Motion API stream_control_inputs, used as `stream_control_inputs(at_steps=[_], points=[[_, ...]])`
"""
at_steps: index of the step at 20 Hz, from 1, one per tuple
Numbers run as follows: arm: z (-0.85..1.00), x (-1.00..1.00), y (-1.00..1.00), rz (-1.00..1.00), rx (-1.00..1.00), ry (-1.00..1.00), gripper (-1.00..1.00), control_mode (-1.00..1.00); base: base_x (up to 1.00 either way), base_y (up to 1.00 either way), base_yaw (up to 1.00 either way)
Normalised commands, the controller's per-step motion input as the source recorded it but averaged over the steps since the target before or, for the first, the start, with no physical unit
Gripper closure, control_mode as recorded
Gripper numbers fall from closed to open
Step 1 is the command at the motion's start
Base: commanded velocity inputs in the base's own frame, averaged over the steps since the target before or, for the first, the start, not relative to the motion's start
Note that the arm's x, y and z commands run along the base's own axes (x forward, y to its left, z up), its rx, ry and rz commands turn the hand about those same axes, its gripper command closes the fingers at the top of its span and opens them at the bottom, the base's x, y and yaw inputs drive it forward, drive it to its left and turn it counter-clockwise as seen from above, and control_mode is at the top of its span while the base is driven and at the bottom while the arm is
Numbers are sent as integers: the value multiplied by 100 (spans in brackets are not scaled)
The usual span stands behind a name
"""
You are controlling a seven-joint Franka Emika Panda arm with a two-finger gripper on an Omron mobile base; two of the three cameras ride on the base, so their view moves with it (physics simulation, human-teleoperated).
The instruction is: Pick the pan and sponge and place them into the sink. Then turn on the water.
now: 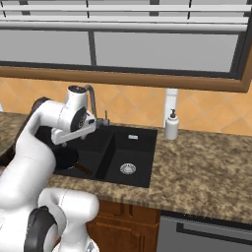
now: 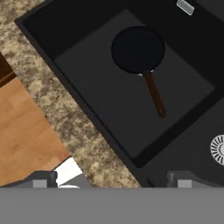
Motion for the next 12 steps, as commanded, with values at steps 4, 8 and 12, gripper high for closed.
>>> stream_control_inputs(at_steps=[4,8,12], points=[[31,-51,91,0,-10,0,-100,-100,0,0,0],[18,-10,77,-12,-14,5,-100,-100,0,0,0],[6,-20,0,-57,-8,19,-100,-100,0,0,0]])
